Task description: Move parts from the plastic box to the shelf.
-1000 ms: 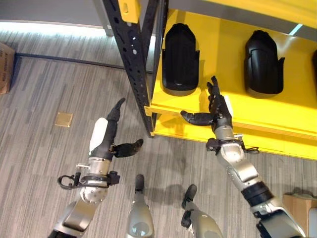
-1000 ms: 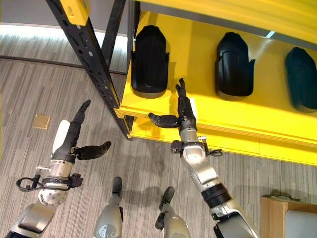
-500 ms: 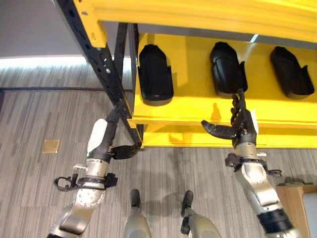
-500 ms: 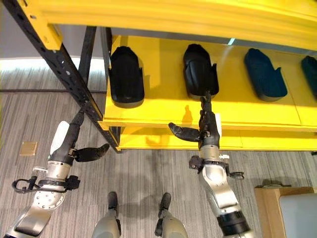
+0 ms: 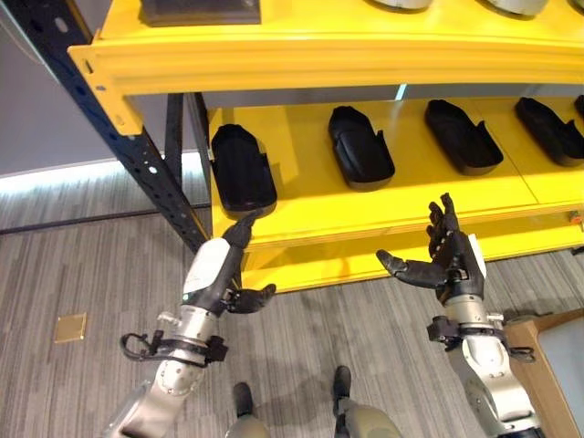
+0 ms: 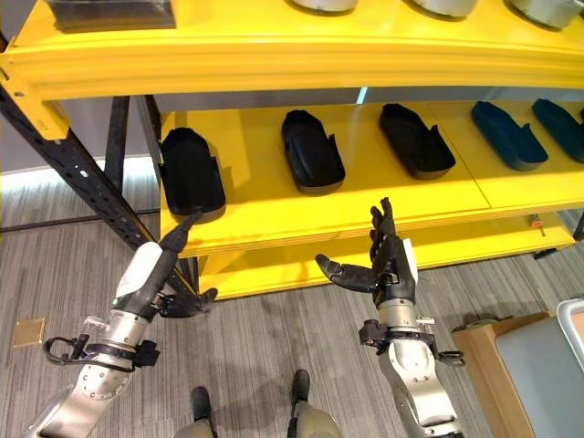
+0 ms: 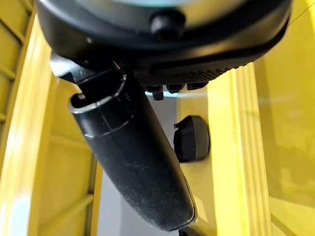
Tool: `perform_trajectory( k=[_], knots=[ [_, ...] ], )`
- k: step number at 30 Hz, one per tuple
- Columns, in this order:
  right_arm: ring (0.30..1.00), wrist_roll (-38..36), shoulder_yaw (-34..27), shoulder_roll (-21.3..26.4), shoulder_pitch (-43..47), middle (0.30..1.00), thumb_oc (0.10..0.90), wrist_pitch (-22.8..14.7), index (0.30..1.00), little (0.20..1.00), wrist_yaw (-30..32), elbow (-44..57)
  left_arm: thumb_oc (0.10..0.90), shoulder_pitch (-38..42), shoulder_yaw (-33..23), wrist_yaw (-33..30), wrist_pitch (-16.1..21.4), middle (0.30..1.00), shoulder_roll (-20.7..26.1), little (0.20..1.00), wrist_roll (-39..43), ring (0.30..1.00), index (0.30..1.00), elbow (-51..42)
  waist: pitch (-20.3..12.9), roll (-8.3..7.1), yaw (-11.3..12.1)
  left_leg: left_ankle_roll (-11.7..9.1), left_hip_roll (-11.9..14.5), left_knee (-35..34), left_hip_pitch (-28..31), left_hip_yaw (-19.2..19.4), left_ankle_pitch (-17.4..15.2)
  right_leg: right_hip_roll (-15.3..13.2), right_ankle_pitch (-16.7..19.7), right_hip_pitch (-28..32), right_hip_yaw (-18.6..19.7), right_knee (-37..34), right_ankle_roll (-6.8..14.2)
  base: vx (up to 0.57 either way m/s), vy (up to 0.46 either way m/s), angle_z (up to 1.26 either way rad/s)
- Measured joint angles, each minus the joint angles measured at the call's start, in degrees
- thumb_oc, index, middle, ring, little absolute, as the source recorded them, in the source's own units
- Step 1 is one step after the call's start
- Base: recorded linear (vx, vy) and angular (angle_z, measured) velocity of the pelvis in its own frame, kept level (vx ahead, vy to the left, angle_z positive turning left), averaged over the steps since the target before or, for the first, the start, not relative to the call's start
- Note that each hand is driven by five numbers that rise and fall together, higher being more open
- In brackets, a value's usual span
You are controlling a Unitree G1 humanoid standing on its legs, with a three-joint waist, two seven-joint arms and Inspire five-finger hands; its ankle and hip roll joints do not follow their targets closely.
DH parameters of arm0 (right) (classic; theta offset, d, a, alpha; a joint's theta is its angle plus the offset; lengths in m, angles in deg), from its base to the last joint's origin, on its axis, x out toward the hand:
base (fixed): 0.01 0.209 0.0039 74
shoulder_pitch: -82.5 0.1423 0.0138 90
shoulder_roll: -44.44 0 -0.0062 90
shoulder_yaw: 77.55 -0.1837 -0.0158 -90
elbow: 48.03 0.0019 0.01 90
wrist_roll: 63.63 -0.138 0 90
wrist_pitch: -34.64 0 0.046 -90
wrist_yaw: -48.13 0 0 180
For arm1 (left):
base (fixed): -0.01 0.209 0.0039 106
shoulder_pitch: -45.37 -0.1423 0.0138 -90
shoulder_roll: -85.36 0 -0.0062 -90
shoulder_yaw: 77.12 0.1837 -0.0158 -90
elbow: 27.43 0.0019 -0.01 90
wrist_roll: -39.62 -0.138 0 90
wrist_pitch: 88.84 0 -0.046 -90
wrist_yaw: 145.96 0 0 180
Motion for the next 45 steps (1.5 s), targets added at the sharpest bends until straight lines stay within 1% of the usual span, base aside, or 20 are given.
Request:
perform_trajectory(
  k=[4, 6, 10, 15, 21, 29, 35, 39, 45],
  knots=[
    [1.0, 0.0, 0.0, 0.0, -0.3, 1.0, 0.9, -0.3, 1.0, 1.0, 0.1, 0.1, 0.9, 1.8, 2.2, 0.0, 0.3, 1.0, -0.3, 1.0, -0.6, 1.0, 1.0, 2.8, -0.3, 0.53, -0.5, -0.4, 0.6, 0.0, -0.3, 1.3, 0.2, 0.6, 0.4, -1.1, 1.2, 0.0, -0.3, -0.04, -0.031, -0.17],
    [1.0, 0.0, 0.0, 0.0, -0.3, 1.0, 0.9, -0.3, 1.0, 1.0, 0.1, 0.1, 0.9, 3.2, 2.9, 0.0, 0.3, 1.0, -1.0, 1.0, -2.2, 1.0, 1.0, 5.4, -0.5, 0.78, -0.9, -0.5, 0.9, 0.0, -0.6, 1.5, 0.3, 1.0, 0.5, -1.6, 1.5, 0.0, -0.5, -0.03, -0.023, -0.09],
    [1.0, -0.1, -0.1, 0.0, -0.5, 1.0, 0.9, -0.6, 1.0, 1.0, 0.7, 0.1, 0.9, 6.2, 4.7, -0.1, 0.3, 1.0, -1.4, 1.0, -4.4, 1.0, 1.0, 10.7, -0.5, 0.87, -1.5, -0.8, 1.6, 0.0, -0.8, 1.7, 0.4, 1.7, 0.6, -2.0, 1.7, 0.0, -0.7, -0.02, -0.024, -0.05],
    [1.0, 0.0, -0.1, 0.0, -0.6, 1.0, 0.9, -0.9, 1.0, 1.0, 1.4, 0.1, 0.9, 10.3, 5.9, -0.8, -1.1, 1.0, -3.7, 1.0, -7.8, 1.0, 1.0, 16.9, -0.5, 0.88, -1.7, -0.8, 1.7, 0.0, -1.1, 2.0, 0.5, 1.7, 0.7, -2.5, 2.0, 0.0, -0.8, -0.01, -0.013, -0.03],
    [1.0, 0.0, -0.2, 0.0, -0.6, 1.0, 0.9, -1.2, 1.0, 1.0, 1.9, 0.1, 0.9, 13.5, 6.4, -2.4, -2.1, 1.0, -3.9, 1.0, -10.1, 1.0, 1.0, 19.6, -0.5, 0.87, -2.3, -0.9, 1.7, 0.0, -1.3, 2.2, 0.5, 1.8, 0.8, -2.8, 2.2, 0.0, -0.9, 0.0, -0.004, -0.01],
    [1.0, 0.0, -0.2, -0.1, -0.6, 1.0, 0.9, -1.5, 1.0, 1.0, 2.6, 0.1, 0.9, 16.7, 6.3, -6.7, -4.1, 1.0, -4.8, 1.0, -14.0, 1.0, 1.0, 20.5, -0.5, 0.86, -2.8, -0.9, 1.7, 0.0, -2.0, 2.2, 0.5, 1.8, 0.8, -3.5, 2.1, 0.0, -0.8, 0.0, 0.0, 0.0],
    [1.0, 0.0, -0.2, -0.1, -0.6, 1.0, 0.9, -1.6, 1.0, 1.0, 3.4, 0.1, 0.9, 17.6, 6.3, -8.0, -4.4, 1.0, -4.7, 1.0, -14.7, 1.0, 1.0, 20.5, -0.5, 0.85, -2.7, -0.8, 1.6, 0.0, -2.1, 2.2, 0.4, 1.8, 0.7, -3.6, 2.1, 0.0, -0.8, 0.0, 0.0, 0.0],
    [1.0, 0.0, -0.2, -0.1, -0.5, 1.0, 0.9, -1.7, 1.0, 1.0, 3.6, 0.1, 0.9, 18.4, 6.3, -8.1, -4.5, 1.0, -4.8, 1.0, -16.7, 1.0, 1.0, 20.9, -0.4, 0.86, -2.8, -0.8, 1.6, 0.0, -2.2, 2.2, 0.4, 1.6, 0.7, -3.8, 2.1, 0.0, -0.8, 0.0, 0.0, 0.0],
    [1.0, 0.0, -0.2, -0.2, -0.5, 1.0, 0.9, -2.2, 1.0, 1.0, 3.6, -0.1, 0.9, 18.4, 6.5, -8.2, -5.2, 1.0, -5.7, 1.0, -16.7, 1.0, 1.0, 24.9, -0.1, 0.93, -2.8, -1.0, 1.6, 0.0, -3.2, 2.5, 0.4, 1.7, 0.7, -4.9, 2.2, 0.0, -0.8, 0.0, 0.0, 0.0]
  ],
)
